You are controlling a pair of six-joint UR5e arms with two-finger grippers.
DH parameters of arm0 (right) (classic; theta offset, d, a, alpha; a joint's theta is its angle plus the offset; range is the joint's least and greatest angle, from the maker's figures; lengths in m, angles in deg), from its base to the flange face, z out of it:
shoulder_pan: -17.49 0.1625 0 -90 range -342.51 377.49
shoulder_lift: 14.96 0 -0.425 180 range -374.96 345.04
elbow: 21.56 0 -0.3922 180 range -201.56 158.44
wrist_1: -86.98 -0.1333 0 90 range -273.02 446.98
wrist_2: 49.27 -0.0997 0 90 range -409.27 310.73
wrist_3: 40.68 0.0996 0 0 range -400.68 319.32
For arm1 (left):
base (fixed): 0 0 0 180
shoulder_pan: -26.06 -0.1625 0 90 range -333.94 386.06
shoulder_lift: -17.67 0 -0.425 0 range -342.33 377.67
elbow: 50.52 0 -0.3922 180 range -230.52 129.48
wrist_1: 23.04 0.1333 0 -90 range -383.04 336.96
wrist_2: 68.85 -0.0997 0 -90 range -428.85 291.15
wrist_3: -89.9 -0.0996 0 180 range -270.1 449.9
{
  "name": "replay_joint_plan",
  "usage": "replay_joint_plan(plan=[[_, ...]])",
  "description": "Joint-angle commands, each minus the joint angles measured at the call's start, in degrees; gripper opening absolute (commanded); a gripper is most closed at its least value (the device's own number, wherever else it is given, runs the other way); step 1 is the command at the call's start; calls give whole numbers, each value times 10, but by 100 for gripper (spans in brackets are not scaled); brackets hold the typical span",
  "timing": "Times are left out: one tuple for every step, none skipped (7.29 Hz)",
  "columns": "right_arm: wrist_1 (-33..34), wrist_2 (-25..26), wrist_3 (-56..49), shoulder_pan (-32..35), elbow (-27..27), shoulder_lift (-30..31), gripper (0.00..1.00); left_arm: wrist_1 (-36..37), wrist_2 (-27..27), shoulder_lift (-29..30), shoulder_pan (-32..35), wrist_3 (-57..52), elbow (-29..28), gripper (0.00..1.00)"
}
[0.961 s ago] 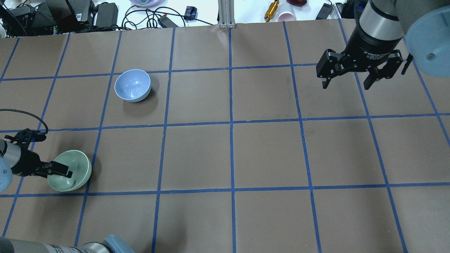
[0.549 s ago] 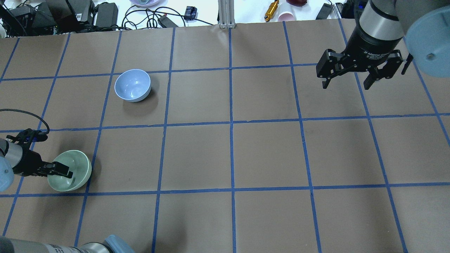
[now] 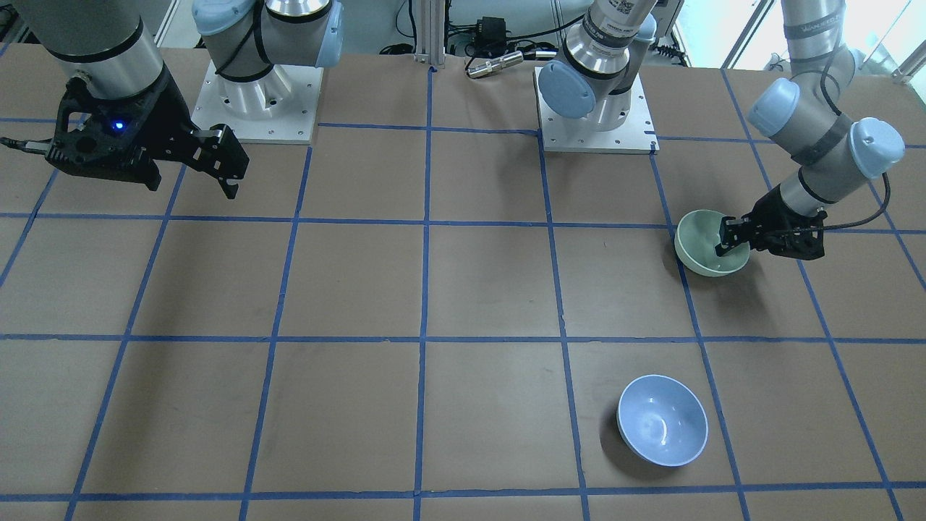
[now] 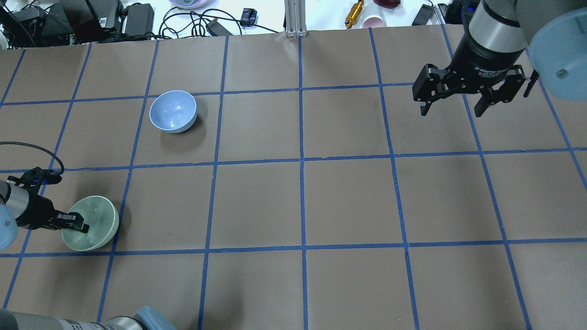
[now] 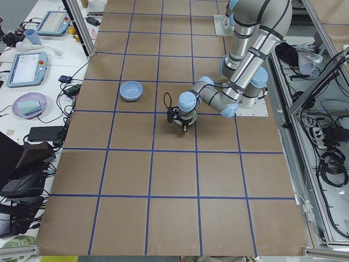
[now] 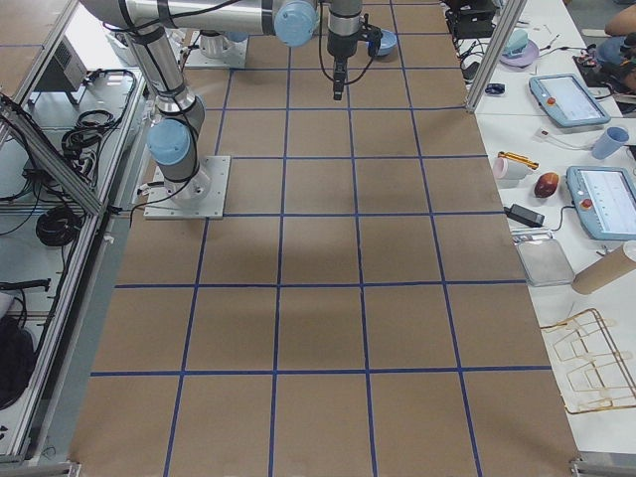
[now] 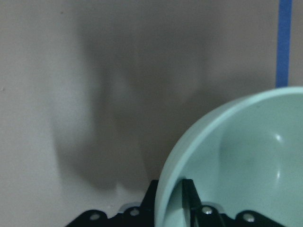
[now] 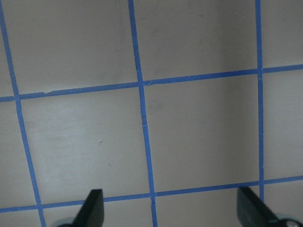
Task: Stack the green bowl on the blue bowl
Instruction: 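Close the left gripper on the green bowl's rim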
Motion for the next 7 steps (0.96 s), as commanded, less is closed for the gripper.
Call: replay_joint_plan(plan=[[0, 0, 0, 0, 0, 0, 100, 0, -1, -1, -1, -2, 0, 0], [0, 0, 0, 0, 0, 0, 100, 0, -1, -1, 0, -2, -1, 0], [0, 0, 0, 0, 0, 0, 100, 0, -1, -1, 0, -3, -2, 0], [0, 0, 0, 0, 0, 0, 100, 0, 5, -1, -1, -4, -1, 0], [0, 0, 0, 0, 0, 0, 100, 0, 12, -1, -1, -4, -2, 0], [0, 0, 0, 0, 0, 0, 100, 0, 11, -2, -1, -6, -2, 0], [0, 0, 0, 0, 0, 0, 100, 0, 11, -2, -2, -7, -2, 0]])
